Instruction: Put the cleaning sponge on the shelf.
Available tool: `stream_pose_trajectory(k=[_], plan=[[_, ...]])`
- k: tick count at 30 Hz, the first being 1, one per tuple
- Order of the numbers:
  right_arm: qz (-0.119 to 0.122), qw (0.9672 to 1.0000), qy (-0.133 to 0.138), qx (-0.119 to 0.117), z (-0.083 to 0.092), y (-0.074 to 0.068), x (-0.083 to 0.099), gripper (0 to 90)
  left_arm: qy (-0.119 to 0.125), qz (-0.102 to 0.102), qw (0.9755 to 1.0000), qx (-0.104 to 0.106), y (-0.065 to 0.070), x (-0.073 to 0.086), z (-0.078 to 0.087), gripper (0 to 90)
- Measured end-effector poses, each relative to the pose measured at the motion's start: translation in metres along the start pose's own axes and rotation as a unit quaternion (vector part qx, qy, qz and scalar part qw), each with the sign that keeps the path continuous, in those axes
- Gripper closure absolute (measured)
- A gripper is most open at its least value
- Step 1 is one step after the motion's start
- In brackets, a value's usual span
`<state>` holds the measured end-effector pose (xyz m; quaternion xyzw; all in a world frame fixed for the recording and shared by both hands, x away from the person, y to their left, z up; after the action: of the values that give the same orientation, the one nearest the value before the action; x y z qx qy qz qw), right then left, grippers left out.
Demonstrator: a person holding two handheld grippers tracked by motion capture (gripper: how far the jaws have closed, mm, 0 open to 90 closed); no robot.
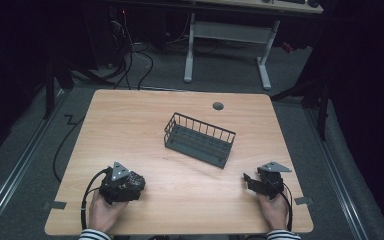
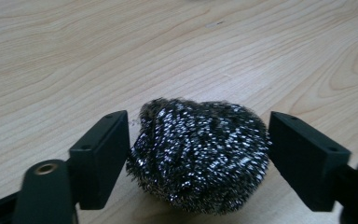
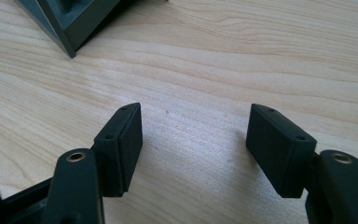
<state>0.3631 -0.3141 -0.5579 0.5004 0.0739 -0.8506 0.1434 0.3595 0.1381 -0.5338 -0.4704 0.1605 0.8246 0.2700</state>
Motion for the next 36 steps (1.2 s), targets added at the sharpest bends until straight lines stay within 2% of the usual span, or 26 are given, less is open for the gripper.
stream_pose_trajectory(k=[4,5,7,8,16,18,20,22,28,32,33,34,35,36], plan=[[-0.001,1.0000,-0.001,0.000,0.000,0.000,0.000,35.8,-0.002,0.001,1.0000,0.000,0.000,-0.002,-0.002,29.5],[0.000,1.0000,-0.001,-0.001,0.000,0.000,0.000,35.7,-0.003,0.003,1.0000,0.003,-0.001,-0.003,-0.002,34.8],[0.000,1.0000,-0.001,-0.002,0.000,-0.001,0.000,35.1,-0.003,0.006,1.0000,0.003,-0.001,-0.005,-0.001,36.8],[0.000,1.0000,-0.001,-0.003,0.000,-0.001,0.000,34.8,-0.003,0.008,1.0000,0.005,-0.002,-0.007,0.000,40.9],[0.001,1.0000,-0.002,-0.004,0.000,-0.001,0.000,34.0,0.007,0.008,0.9999,0.012,-0.002,-0.012,0.003,49.7],[0.001,1.0000,-0.002,-0.004,0.001,-0.001,0.000,34.0,0.005,0.005,0.9999,0.015,-0.001,-0.013,0.002,50.9],[0.001,1.0000,-0.002,-0.004,0.001,-0.001,0.000,34.0,0.002,-0.012,0.9998,0.015,0.002,-0.015,0.003,51.5],[0.001,1.0000,-0.002,-0.004,0.000,-0.001,0.000,33.9,0.006,-0.014,0.9997,0.018,0.003,-0.018,0.005,51.9],[0.002,1.0000,-0.002,-0.005,0.000,-0.001,0.000,33.5,0.022,-0.015,0.9992,0.031,0.006,-0.035,0.009,53.1],[0.002,1.0000,-0.002,-0.004,0.000,-0.001,0.000,33.4,0.033,-0.019,0.9983,0.043,0.009,-0.050,0.010,53.2],[0.003,1.0000,-0.002,-0.005,0.000,-0.001,0.000,33.5,0.039,-0.020,0.9977,0.051,0.011,-0.060,0.009,53.2],[0.003,1.0000,-0.002,-0.005,0.000,-0.001,0.000,33.5,0.039,-0.020,0.9977,0.051,0.011,-0.060,0.009,53.2],[0.003,1.0000,-0.002,-0.005,0.001,-0.001,0.000,33.4,0.043,-0.021,0.9971,0.059,0.013,-0.069,0.007,53.2],[0.003,1.0000,-0.002,-0.005,0.001,-0.001,0.000,33.4,0.043,-0.021,0.9971,0.059,0.013,-0.069,0.007,53.2]])
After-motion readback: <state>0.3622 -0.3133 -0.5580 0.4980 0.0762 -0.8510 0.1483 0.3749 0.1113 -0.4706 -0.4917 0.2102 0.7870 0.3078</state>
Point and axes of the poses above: each handheld gripper's, and its own axes: z roughly backward along the jaws, x roughly out of its underside, y roughly to its right, the point moved 4 cm from there along -z, roughly forward along the jaws, and after that the axes turned 14 degrees about y, right-handed, at the moved point
